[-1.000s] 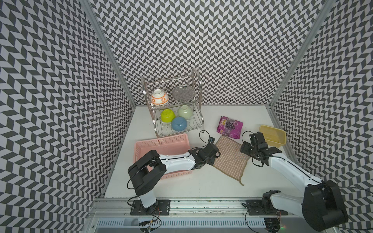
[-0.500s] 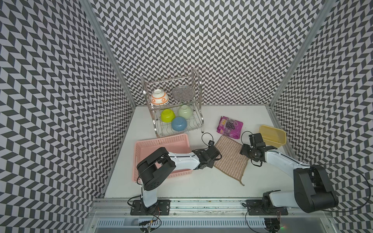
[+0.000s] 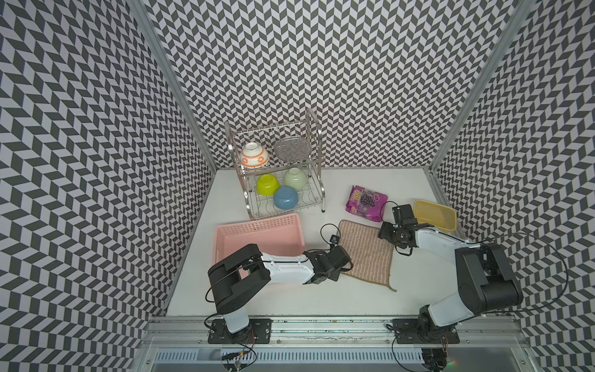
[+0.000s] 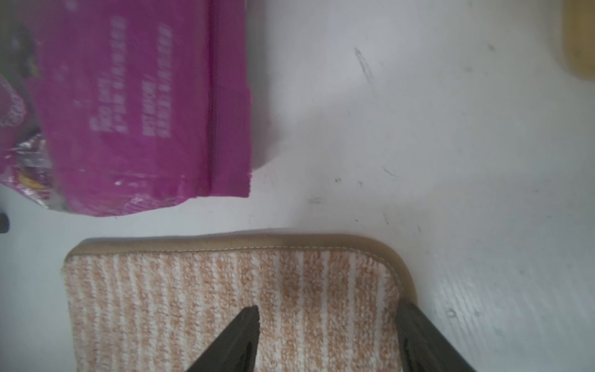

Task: Fold the square dishcloth
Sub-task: Adjust the cleaning item at the center of the board.

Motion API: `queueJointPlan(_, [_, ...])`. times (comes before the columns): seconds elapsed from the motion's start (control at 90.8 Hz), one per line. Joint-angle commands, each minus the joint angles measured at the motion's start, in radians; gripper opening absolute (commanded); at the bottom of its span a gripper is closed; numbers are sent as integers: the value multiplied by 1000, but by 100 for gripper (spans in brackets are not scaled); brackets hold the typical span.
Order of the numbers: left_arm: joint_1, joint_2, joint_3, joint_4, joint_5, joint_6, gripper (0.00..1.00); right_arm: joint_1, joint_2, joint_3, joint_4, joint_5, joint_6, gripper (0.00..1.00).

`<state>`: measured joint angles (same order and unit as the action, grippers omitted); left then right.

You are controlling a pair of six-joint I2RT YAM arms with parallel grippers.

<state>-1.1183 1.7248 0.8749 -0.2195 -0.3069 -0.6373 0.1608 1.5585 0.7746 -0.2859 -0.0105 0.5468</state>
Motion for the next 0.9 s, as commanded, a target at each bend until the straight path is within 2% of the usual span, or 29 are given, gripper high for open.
queueJointPlan(0.0, [-42,-38,-39,-32,22,-79,5,0,22,35,16,-49,-39,68])
queueJointPlan(0.088, [-58,-68,-54,-22,11,-109,20,1,-8,36,-6,-34,-43,68])
queueJointPlan(0.187, [-58,-104,-64,-14,-11,-123,25,1,-71,34,-52,-3,-44,68])
queueJointPlan(0.441, [-61,-177,-86,9,-16,-92,29,0,-252,-5,-203,48,-31,73])
queueJointPlan(0.738, [-74,-222,-163,45,12,-81,32,0,-429,-126,-361,-119,4,73])
queueJointPlan(0.892, [-76,-235,-195,89,18,-73,32,1,-488,-149,-453,-161,46,74])
